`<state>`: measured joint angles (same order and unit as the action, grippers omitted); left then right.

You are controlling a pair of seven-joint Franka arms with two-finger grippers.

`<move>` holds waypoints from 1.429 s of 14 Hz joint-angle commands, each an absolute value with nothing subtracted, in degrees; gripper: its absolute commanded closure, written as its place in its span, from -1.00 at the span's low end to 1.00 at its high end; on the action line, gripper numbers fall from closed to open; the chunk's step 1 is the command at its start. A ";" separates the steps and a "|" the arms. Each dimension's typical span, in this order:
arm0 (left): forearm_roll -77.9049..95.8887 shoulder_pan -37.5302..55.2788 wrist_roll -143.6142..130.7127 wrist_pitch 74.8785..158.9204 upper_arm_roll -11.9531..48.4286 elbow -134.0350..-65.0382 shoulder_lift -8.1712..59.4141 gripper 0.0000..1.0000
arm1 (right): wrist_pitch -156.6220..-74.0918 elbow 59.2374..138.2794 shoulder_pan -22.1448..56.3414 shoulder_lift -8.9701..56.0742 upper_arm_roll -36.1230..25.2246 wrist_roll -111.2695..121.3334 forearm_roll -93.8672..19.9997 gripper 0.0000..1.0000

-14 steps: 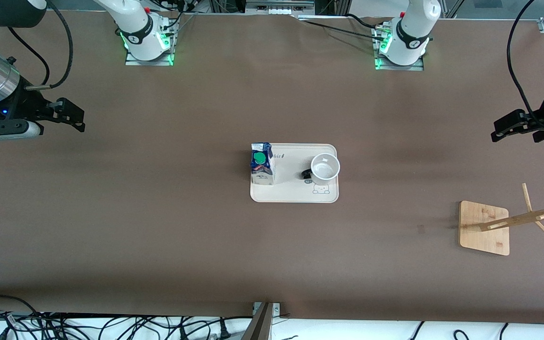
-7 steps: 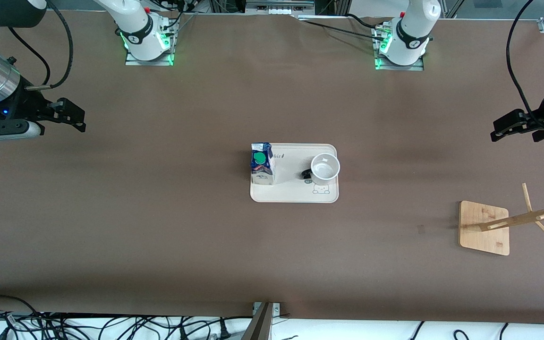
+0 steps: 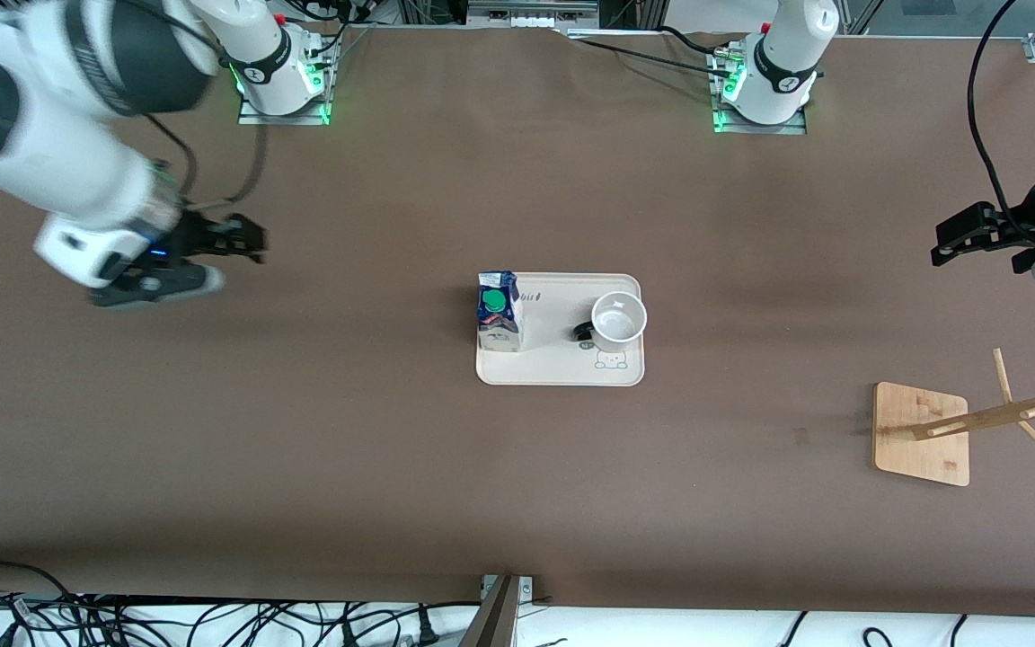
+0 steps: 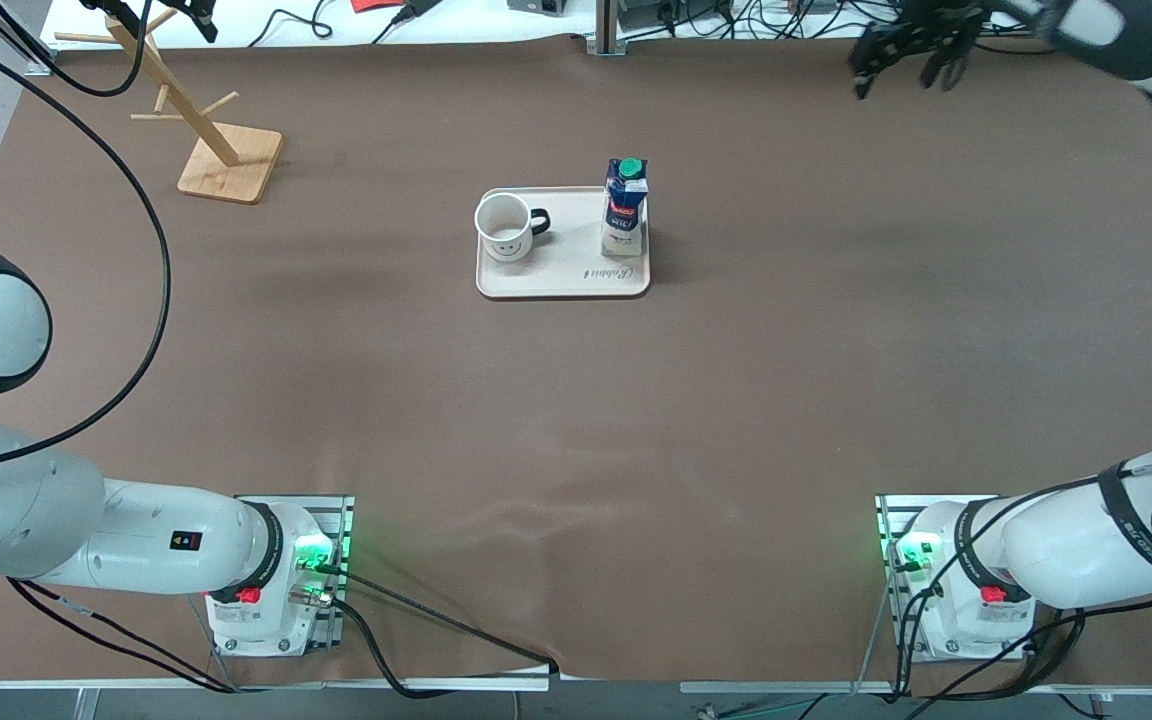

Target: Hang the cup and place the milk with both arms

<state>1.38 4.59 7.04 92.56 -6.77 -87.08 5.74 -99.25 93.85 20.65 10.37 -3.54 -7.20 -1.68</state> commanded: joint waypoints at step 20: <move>7.10 11.95 10.63 93.25 -3.25 -95.54 17.47 -1.00 | -117.33 76.03 43.51 38.06 -2.37 -50.63 -5.27 -0.01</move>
